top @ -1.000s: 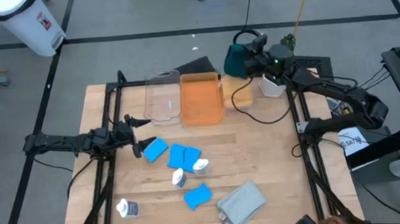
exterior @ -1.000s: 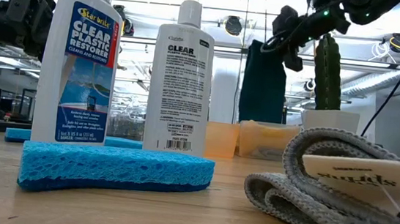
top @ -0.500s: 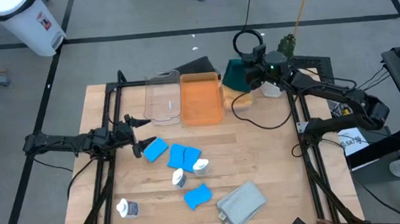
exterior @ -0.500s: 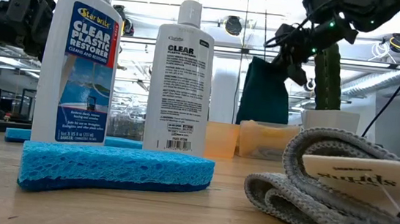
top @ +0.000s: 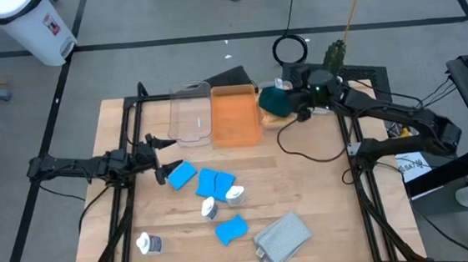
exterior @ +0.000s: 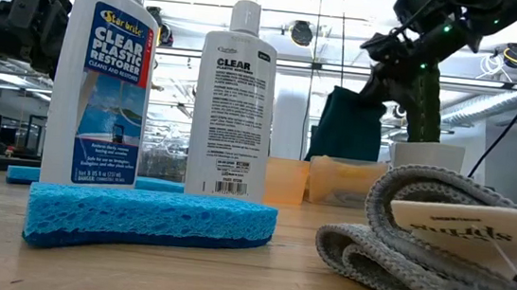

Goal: Pick & Place Kitchen Items
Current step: Put the blue microfiber cloth into the white bin

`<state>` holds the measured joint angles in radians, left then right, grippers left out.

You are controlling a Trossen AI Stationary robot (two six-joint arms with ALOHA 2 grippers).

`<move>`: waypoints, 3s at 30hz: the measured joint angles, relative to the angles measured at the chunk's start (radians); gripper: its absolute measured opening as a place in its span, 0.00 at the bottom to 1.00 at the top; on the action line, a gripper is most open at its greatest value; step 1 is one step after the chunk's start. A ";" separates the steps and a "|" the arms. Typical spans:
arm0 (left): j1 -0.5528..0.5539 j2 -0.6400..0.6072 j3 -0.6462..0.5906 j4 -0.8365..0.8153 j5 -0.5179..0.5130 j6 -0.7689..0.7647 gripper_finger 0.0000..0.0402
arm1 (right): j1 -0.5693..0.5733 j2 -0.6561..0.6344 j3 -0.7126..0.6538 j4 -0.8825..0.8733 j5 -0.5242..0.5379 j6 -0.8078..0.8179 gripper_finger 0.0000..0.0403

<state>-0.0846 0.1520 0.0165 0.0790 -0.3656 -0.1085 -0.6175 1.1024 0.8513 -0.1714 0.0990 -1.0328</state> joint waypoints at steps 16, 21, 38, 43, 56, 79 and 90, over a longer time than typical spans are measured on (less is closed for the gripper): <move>0.000 0.000 0.000 0.000 0.000 0.000 0.98 | 0.018 -0.049 0.005 -0.230 -0.152 0.174 0.00; 0.000 0.000 0.000 0.000 0.000 0.000 0.98 | 0.018 -0.013 0.005 -0.235 -0.268 0.273 0.00; 0.000 0.000 0.000 0.000 0.000 0.000 0.98 | -0.027 0.220 0.006 0.086 -0.076 0.026 0.00; 0.000 0.000 0.000 0.000 0.000 0.000 0.98 | -0.079 0.331 0.006 0.173 0.033 -0.054 0.00; 0.000 0.000 0.000 0.000 0.000 0.000 0.98 | -0.106 0.388 0.006 0.252 0.009 -0.028 0.08; 0.000 0.000 0.000 0.000 0.000 0.000 0.98 | -0.063 0.154 0.051 0.043 -0.049 0.470 0.30; 0.000 0.000 0.000 0.001 0.000 0.000 0.98 | -0.087 0.283 0.103 -0.013 -0.155 0.550 0.01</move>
<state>-0.0846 0.1521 0.0162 0.0795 -0.3658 -0.1085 -0.7043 1.3859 0.9546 -0.1843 -0.0565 -0.4829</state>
